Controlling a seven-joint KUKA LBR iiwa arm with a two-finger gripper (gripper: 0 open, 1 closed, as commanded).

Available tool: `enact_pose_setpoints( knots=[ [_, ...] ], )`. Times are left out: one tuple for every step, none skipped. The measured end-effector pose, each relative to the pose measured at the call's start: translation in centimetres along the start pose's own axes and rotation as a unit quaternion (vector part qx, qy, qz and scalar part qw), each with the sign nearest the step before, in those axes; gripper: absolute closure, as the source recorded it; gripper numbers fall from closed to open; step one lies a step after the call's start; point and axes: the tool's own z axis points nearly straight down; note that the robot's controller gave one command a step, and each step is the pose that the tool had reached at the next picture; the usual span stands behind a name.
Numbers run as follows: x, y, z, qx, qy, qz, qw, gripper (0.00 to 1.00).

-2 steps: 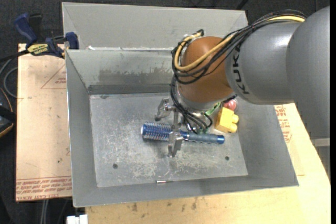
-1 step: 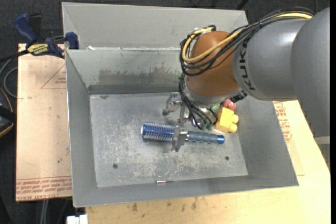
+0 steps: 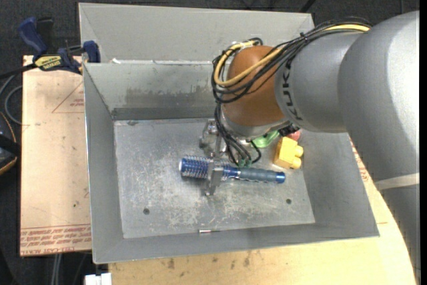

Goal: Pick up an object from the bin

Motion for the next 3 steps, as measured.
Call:
enact_pose_setpoints(
  knots=[
    [-0.2,0.0,-0.2,0.000,0.0017,0.000,1.0000,0.00],
    [-0.4,0.1,-0.4,-0.001,-0.0034,0.001,1.0000,1.00],
    [-0.6,0.1,-3.1,0.000,0.0018,0.001,1.0000,1.00]
  ],
)
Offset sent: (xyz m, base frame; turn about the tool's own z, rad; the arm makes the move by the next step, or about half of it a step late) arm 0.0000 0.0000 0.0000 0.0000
